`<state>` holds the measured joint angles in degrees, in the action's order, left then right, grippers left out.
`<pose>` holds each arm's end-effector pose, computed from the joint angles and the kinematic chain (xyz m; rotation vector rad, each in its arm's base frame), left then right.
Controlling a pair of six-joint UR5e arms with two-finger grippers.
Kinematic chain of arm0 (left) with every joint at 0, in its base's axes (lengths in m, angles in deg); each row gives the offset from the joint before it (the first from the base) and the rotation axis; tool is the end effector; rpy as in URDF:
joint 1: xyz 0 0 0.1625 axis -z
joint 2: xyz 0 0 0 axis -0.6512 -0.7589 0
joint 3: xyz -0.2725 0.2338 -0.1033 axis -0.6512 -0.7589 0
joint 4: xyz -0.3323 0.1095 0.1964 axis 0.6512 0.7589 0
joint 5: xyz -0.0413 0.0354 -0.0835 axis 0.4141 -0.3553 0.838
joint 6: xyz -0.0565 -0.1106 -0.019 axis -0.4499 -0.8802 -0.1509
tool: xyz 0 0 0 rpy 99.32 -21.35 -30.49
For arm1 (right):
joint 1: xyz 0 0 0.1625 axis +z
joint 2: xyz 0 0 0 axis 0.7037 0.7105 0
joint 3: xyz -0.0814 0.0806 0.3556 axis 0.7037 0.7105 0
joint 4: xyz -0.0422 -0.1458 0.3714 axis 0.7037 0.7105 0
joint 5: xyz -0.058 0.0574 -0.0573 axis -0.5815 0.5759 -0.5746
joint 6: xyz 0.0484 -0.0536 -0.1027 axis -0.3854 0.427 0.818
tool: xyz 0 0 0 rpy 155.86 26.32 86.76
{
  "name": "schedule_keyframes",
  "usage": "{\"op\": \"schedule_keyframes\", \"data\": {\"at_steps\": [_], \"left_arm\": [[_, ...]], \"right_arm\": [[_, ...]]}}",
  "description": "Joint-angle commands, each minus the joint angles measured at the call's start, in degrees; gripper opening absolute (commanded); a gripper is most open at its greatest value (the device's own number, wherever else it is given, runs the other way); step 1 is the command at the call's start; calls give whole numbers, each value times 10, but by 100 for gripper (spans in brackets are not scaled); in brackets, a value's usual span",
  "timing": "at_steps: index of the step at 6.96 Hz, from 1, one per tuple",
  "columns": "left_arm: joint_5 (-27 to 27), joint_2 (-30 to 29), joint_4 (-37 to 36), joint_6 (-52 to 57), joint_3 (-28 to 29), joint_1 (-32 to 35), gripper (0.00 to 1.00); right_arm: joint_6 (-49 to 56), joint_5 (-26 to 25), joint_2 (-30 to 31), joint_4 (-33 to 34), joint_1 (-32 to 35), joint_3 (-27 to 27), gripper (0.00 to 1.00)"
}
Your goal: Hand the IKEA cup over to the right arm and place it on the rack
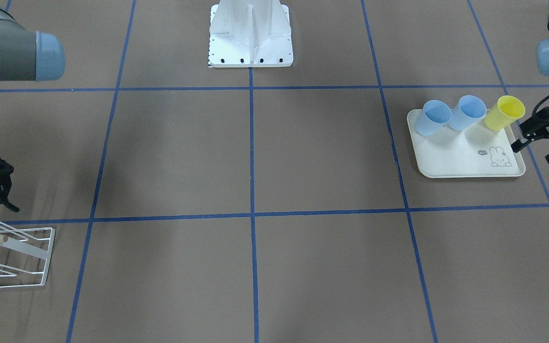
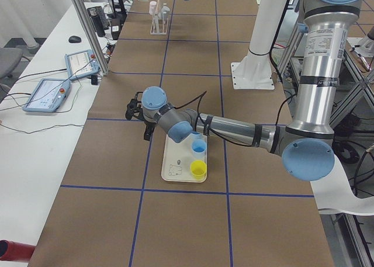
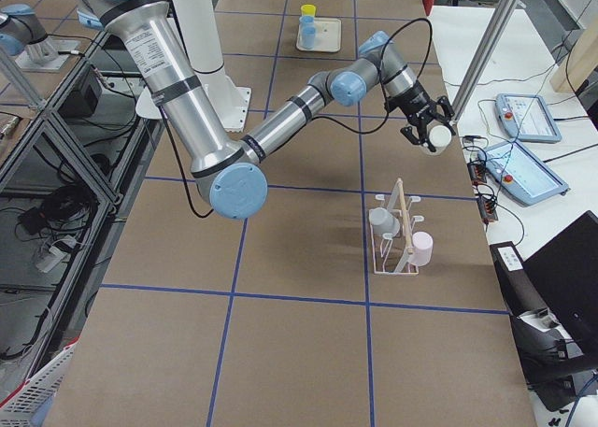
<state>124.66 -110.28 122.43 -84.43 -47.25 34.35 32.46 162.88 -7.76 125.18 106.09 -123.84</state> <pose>0.1021 -0.5200 0.4673 0.3159 1.0432 0.0847 -0.1618 -0.6436 0.3317 0.6129 0.6195 -1.7004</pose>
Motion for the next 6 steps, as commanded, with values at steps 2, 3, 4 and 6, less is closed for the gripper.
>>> {"op": "schedule_keyframes", "data": {"at_steps": [2, 3, 4, 6], "left_arm": [[1, 2, 1, -2, -3, 0, 100], [0, 1, 1, -2, -2, 0, 100], [1, 2, 2, -2, -2, 0, 100], [1, 2, 2, -2, -1, 0, 100]], "right_arm": [[76, -19, 58, -152, 11, 69, 20], [73, -19, 65, -153, 11, 70, 21], [74, -19, 76, -153, 11, 70, 23], [70, -19, 78, -153, 10, 82, 26]]}}
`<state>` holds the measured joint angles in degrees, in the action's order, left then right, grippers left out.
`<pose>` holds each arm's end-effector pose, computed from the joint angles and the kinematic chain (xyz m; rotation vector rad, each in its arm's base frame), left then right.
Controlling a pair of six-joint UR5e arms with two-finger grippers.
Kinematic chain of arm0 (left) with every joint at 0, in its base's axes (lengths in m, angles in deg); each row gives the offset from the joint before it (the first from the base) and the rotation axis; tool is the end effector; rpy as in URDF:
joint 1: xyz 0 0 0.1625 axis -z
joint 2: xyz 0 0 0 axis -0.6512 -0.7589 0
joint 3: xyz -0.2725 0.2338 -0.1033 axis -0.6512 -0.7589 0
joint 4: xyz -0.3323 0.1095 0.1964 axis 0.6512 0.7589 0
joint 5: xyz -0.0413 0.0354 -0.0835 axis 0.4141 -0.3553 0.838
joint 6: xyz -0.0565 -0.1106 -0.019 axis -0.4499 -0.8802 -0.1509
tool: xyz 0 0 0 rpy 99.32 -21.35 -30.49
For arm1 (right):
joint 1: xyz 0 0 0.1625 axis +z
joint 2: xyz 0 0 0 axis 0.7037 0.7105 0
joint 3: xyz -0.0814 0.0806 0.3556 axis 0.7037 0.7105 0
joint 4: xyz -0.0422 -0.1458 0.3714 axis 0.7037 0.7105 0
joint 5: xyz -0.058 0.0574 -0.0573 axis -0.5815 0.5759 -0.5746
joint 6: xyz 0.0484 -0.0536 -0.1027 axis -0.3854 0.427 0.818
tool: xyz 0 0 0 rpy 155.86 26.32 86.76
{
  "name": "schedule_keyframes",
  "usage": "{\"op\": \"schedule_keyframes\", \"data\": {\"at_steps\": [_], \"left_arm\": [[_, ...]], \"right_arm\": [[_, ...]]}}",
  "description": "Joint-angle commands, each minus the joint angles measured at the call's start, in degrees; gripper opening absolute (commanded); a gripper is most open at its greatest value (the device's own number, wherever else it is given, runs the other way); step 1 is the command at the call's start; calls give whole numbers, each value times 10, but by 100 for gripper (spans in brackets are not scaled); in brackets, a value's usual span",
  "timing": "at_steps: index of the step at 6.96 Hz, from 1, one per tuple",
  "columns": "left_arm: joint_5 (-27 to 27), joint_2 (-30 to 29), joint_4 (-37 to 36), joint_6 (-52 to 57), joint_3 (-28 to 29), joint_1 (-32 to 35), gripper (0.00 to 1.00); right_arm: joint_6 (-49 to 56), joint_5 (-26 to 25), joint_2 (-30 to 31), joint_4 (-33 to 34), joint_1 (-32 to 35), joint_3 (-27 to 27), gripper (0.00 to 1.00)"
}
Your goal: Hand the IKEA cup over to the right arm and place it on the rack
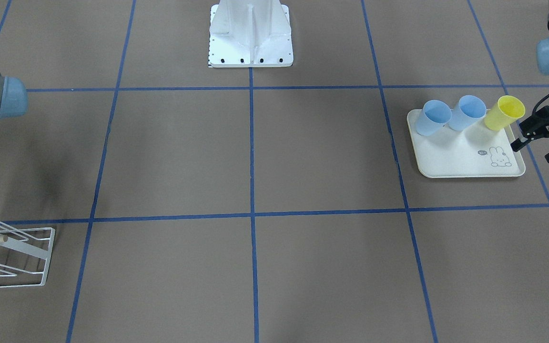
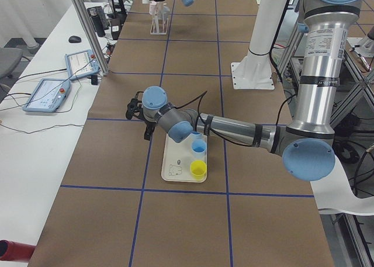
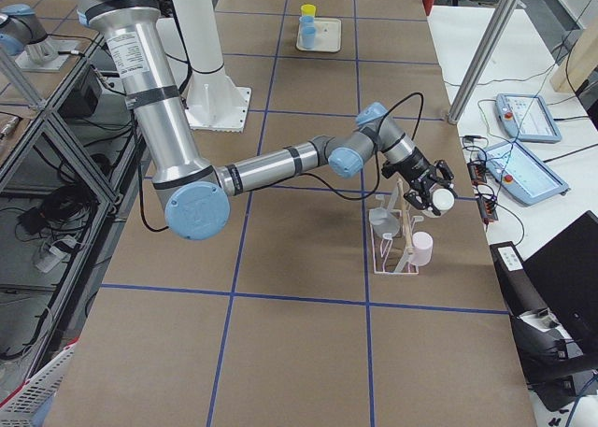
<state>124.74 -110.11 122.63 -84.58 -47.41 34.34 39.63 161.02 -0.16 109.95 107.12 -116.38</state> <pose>0.1020 -0.5187 0.4670 0.3168 1.0456 0.0846 -0.1430 -0.6412 0.4401 0.5592 0.7033 -1.7846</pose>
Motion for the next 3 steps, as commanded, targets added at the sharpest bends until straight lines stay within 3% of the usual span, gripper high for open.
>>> {"op": "schedule_keyframes", "data": {"at_steps": [1, 3], "left_arm": [[0, 0, 0, 0, 1, 0, 100], [0, 0, 0, 0, 2, -1, 100]], "right_arm": [[-2, 0, 2, -1, -3, 9, 26], [-19, -1, 4, 0, -14, 12, 28]]}}
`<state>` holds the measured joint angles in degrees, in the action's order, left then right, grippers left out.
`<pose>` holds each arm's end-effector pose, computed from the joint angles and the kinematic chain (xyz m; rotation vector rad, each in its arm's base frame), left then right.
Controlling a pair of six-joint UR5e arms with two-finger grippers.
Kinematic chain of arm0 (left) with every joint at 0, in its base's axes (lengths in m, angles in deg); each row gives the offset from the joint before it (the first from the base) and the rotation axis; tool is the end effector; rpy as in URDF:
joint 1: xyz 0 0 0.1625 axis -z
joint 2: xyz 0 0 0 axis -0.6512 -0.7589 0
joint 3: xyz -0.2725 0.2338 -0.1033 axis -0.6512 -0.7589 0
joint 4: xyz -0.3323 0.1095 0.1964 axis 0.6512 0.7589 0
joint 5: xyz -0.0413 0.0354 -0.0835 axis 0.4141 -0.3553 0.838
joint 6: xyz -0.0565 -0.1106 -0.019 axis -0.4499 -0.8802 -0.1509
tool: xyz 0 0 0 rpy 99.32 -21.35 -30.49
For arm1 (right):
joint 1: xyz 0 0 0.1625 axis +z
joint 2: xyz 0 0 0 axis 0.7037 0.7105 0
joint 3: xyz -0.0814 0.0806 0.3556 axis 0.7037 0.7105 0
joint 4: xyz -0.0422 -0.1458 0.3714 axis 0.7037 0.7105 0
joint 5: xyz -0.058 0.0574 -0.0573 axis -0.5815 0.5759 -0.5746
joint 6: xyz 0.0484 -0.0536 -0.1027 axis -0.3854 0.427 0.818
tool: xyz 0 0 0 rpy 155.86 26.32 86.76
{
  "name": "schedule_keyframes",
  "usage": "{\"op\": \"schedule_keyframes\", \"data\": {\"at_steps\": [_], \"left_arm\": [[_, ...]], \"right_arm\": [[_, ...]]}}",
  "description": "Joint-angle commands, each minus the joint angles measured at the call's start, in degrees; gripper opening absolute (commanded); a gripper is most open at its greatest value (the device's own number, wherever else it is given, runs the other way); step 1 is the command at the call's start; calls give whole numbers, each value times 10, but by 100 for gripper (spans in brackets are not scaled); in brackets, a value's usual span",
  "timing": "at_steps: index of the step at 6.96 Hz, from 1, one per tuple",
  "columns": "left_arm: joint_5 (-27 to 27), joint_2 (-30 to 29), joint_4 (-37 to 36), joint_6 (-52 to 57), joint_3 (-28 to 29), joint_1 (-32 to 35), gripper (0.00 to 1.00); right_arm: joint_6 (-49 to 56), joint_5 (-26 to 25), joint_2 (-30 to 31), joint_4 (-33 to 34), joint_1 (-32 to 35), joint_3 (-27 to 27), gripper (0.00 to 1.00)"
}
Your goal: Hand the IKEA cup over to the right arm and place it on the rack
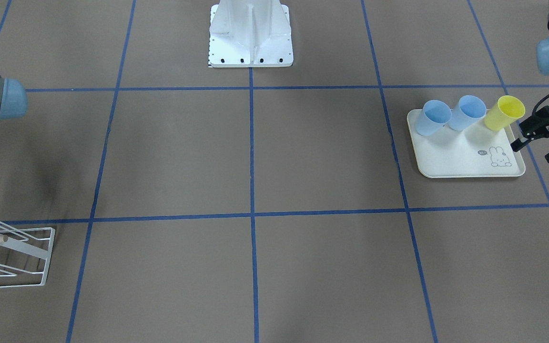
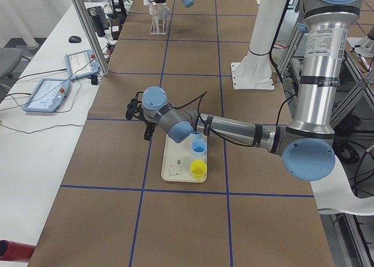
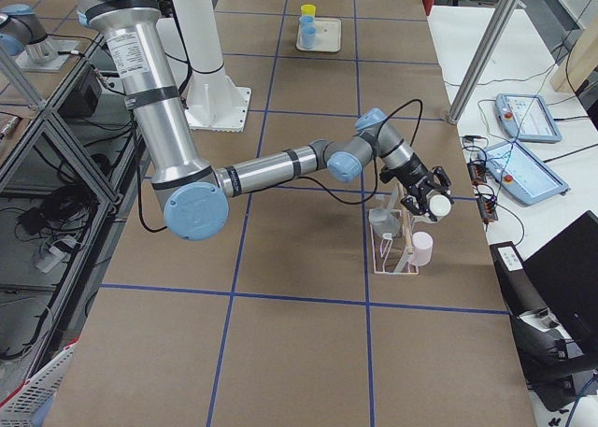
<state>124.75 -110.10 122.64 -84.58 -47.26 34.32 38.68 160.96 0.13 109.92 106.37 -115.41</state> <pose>0.1023 -0.5188 0.4683 0.3142 1.0452 0.0838 -0.1512 -0.6391 0.4520 0.5471 0.6850 -1.7897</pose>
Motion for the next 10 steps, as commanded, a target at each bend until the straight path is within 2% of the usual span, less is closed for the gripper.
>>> {"op": "schedule_keyframes", "data": {"at_steps": [1, 4, 8, 10], "left_arm": [[0, 0, 0, 0, 1, -1, 100], [0, -1, 0, 0, 1, -1, 100], [0, -1, 0, -1, 1, -2, 100], [0, -1, 0, -1, 1, -2, 100]], "right_arm": [[-24, 0, 1, -1, -11, 11, 29], [-17, -1, 1, -2, -12, 12, 30], [62, 1, -10, -1, 7, 11, 29], [64, -2, -9, -2, 7, 11, 29]]}}
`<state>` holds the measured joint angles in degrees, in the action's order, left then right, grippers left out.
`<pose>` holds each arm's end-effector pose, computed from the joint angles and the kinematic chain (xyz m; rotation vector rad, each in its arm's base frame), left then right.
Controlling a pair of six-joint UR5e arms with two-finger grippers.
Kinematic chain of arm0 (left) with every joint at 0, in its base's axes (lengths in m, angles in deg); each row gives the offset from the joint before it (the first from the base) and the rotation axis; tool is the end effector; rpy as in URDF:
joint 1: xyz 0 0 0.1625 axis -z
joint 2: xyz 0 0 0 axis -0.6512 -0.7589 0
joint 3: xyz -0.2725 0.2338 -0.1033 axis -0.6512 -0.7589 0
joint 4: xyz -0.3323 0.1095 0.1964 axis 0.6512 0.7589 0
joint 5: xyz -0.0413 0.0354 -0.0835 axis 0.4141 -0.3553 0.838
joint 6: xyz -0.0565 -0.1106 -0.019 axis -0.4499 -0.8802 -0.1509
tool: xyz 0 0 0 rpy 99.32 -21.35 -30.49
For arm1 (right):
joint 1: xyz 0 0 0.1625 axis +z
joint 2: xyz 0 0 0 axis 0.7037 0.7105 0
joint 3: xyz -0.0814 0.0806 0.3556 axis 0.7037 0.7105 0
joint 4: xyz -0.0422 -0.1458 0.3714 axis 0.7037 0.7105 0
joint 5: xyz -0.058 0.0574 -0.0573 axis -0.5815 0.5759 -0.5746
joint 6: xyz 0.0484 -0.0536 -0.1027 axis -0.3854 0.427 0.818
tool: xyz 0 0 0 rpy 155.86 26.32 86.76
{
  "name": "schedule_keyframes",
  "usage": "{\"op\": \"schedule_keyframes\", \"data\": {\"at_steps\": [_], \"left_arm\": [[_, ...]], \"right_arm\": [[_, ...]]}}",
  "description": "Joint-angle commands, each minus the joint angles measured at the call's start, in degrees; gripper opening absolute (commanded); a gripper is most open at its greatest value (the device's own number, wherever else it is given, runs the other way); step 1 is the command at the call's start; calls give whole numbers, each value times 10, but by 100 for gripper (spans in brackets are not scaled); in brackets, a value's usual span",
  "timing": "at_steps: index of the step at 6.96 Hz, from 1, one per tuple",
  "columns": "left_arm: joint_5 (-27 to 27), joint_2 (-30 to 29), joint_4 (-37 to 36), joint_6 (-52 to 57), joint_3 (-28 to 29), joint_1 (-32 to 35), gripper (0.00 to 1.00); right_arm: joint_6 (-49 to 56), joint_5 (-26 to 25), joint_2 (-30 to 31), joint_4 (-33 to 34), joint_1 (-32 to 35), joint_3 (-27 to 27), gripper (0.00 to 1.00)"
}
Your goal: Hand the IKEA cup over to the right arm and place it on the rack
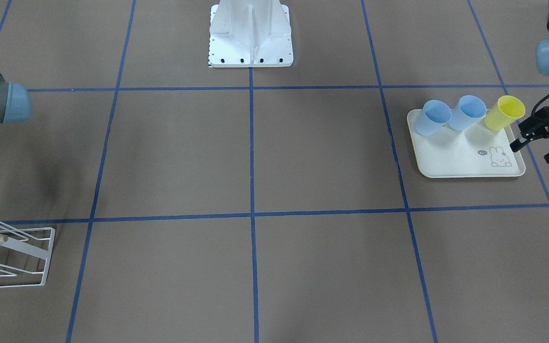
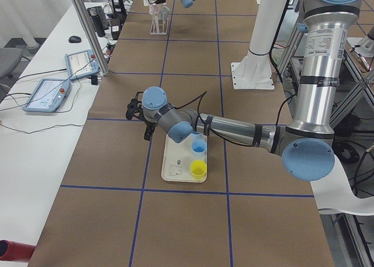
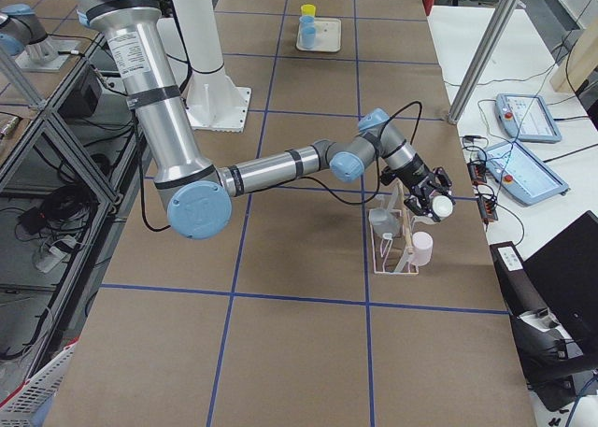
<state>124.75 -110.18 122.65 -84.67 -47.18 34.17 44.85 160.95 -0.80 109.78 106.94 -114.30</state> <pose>0.1037 -0.5190 0.4683 0.3121 1.0459 0.0848 -0.1476 -0.6459 0.4514 0.5133 0.7274 -1.8808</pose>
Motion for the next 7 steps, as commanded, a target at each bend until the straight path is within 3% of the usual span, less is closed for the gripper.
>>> {"op": "schedule_keyframes", "data": {"at_steps": [1, 7], "left_arm": [[0, 0, 0, 0, 1, 0, 100], [0, 0, 1, 1, 1, 0, 100]], "right_arm": [[-4, -11, 1, 0, -7, 6, 29], [-31, -37, 0, 0, -37, 18, 29]]}}
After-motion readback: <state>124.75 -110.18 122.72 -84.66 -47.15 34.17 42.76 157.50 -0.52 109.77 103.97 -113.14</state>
